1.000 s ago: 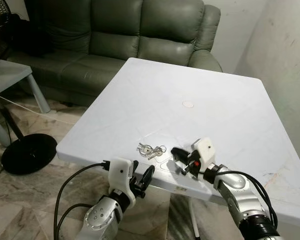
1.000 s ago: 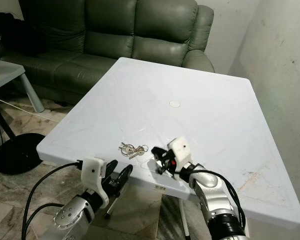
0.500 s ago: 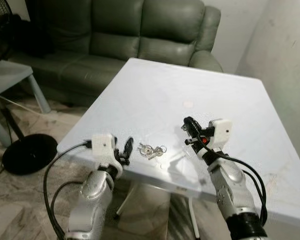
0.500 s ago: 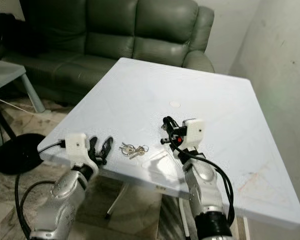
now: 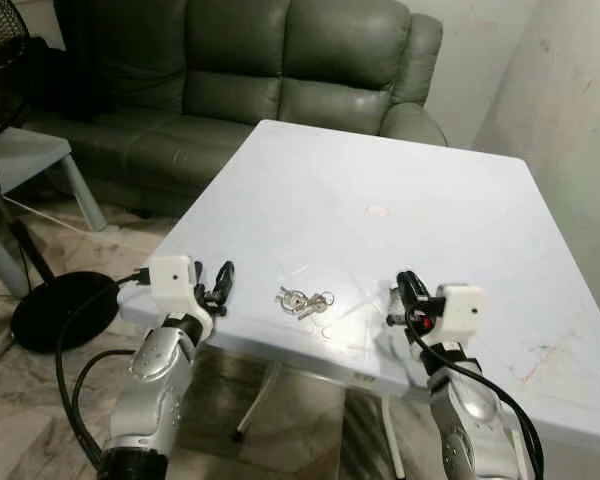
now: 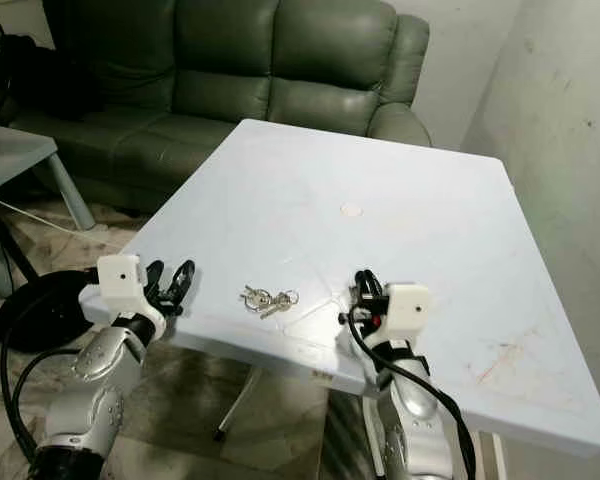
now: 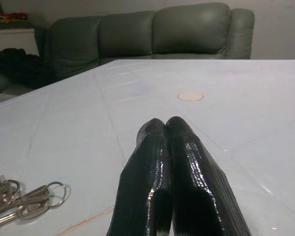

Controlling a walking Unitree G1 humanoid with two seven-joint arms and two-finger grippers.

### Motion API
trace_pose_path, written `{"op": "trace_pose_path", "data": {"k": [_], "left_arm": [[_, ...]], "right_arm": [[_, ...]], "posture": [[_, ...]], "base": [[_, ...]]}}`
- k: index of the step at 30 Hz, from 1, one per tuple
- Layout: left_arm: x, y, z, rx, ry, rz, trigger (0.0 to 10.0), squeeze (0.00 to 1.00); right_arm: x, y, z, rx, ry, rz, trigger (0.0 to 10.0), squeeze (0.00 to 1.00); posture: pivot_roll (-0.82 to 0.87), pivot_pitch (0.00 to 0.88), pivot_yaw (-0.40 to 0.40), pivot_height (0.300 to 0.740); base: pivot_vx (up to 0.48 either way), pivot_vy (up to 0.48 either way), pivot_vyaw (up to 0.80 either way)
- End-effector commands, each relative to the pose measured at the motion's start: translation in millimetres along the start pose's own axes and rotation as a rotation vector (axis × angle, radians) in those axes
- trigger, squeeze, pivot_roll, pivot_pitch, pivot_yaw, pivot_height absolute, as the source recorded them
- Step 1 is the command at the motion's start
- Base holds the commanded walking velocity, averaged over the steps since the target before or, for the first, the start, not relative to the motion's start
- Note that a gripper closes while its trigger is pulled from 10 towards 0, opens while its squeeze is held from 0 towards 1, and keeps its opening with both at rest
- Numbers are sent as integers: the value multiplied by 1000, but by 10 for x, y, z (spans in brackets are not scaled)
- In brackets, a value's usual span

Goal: Hang keys on a hook

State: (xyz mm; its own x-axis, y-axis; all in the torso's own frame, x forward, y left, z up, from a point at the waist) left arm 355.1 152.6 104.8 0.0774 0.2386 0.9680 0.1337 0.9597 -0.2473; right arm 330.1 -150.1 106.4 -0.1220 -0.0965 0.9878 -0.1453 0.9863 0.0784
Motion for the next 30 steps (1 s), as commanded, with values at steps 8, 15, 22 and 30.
{"op": "trace_pose_path", "data": {"k": [8,15,22,30], "left_arm": [[56,82,-16,-11,-13,20,10000,0],[137,131,17,-26,-30,13,10000,0],[214,172,4,-18,-52,40,10000,0],[267,172,-26,-16,-61,56,10000,0]], "right_arm": [[60,-133,-10,-42,0,53,10000,0],[200,-365,-30,-113,-34,95,10000,0],[287,-413,-47,-135,-57,110,10000,0],[335,-326,-80,-114,-79,101,10000,0]], "posture": [[33,0,-32,740],[44,0,-35,740],[42,0,-33,740],[40,0,-31,740]], "base": [[0,0,0],[0,0,0],[0,0,0],[0,0,0]]}}
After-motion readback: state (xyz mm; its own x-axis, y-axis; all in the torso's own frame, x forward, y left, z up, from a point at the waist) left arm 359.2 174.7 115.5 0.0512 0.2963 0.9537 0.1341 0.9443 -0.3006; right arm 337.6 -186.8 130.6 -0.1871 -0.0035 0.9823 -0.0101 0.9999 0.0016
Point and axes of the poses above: a point about 5 cm out from each wrist's last joint towards the gripper, its own z axis pointing back from the gripper into the wrist, its own x axis along the axis of the wrist's last joint, y = z × x, the point moved 4 cm from there along -z, pointing out of the wrist towards the gripper, and after that the axes turned 3 degrees about z, right-handed, at the moved point
